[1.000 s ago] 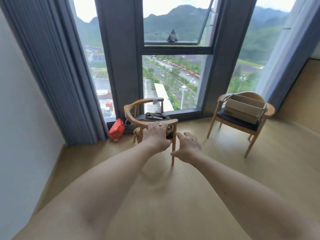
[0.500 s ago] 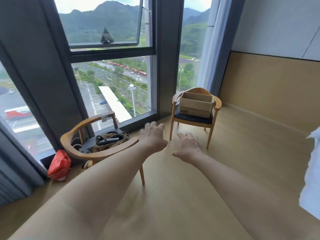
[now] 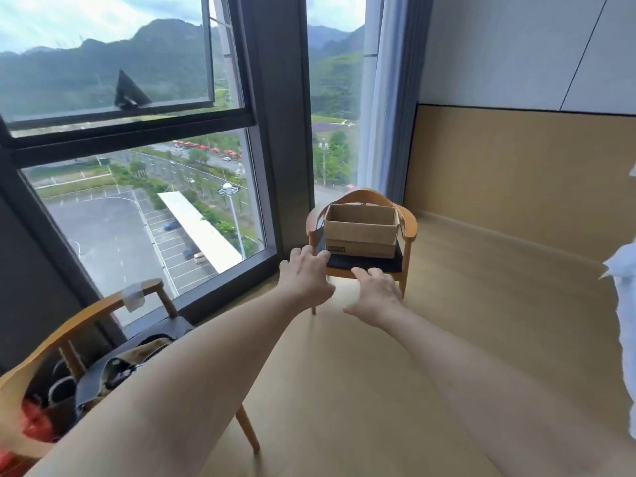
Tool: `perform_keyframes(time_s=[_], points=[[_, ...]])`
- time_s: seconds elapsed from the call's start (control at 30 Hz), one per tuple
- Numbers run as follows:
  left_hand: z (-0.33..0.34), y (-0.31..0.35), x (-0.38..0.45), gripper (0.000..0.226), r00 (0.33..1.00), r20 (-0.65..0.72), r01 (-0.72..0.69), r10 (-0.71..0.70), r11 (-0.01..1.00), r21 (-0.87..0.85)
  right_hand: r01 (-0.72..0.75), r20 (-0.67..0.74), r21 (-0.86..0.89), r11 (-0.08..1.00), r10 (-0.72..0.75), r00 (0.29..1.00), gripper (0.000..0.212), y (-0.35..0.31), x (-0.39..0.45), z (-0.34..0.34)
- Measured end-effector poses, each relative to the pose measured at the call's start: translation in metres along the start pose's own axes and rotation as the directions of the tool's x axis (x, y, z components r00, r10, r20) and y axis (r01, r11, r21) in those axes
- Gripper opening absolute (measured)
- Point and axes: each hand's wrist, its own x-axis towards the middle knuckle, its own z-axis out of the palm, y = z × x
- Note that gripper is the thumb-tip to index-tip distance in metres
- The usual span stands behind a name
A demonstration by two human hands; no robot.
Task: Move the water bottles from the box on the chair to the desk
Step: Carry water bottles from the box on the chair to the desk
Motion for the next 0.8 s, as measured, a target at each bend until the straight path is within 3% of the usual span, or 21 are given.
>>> perform_keyframes(time_s=[0.27,0.8], points=[[0.030,0.006,0.160,0.046,0.999,0.032,-0.027,0.029,0.999,-0.043,-0.027,0.021,0.032,0.999,0.026,0.999,0.083,0.025,0.159,-0.007],[0.125,-0.054,0.502,0.059,0.986,0.145,-0.069,0.082,0.993,-0.096,-0.211,0.070,0.002,0.977,0.211,0.975,0.079,0.065,0.474,0.023]])
